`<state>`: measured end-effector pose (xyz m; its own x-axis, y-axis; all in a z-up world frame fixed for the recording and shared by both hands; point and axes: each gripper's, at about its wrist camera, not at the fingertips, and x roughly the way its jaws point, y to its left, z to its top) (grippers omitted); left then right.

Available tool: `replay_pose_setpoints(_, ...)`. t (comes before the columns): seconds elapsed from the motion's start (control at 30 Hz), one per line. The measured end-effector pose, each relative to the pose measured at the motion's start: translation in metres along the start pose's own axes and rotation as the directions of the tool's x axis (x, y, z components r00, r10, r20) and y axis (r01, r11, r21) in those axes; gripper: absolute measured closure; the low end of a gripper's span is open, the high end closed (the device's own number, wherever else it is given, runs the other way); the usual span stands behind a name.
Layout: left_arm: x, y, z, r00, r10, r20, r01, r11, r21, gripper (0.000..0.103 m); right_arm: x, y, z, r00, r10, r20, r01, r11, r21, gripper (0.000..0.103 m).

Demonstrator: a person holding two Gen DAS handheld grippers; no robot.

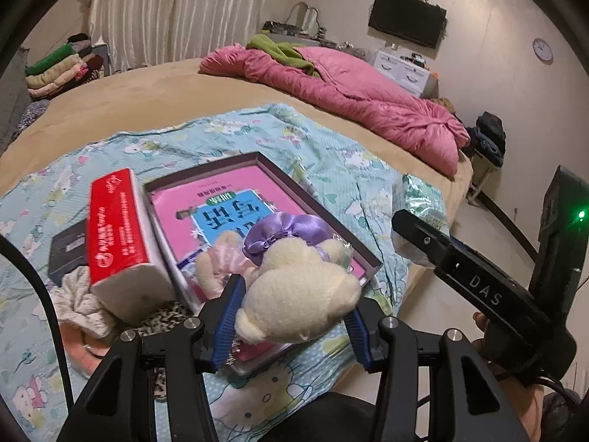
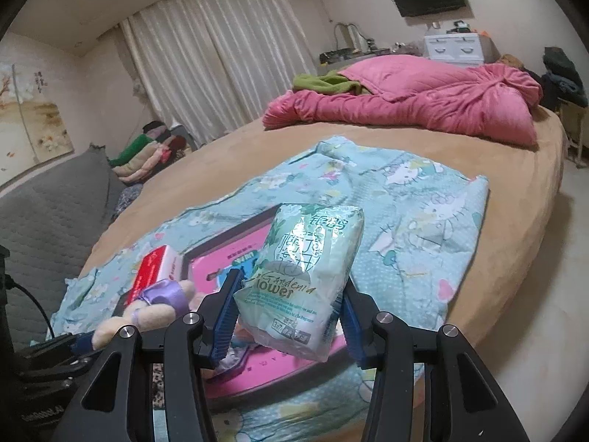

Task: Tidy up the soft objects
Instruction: 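Lower the bear and the packet onto the pink box and open both grippers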

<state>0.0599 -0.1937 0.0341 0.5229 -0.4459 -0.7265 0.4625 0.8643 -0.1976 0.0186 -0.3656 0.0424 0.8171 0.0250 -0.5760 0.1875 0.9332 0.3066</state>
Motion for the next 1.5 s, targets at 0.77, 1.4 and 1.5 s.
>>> replay_pose_setpoints(0.77,0.075,-0.023,-0.007,0.994,0.012,-0.104,0.001,0.992,0.122,0.051,0.041,-0.033,-0.016,0.990,-0.099,-0.097,0.099,0.995,-0.006,0.052)
replay_pose_setpoints(1.4,0.091,0.000,-0.009,0.992,0.036,-0.122,-0.024,0.995,0.094,0.051,0.089,-0.024,-0.017,0.985,-0.071,-0.160,0.066,0.997,-0.032,0.052)
replay_pose_setpoints(1.5,0.091,0.004,-0.009,0.992,0.032,-0.123,-0.022,0.996,0.085,0.051,0.096,-0.020,-0.018,0.984,-0.044,-0.171,0.040,0.999,-0.026,0.052)
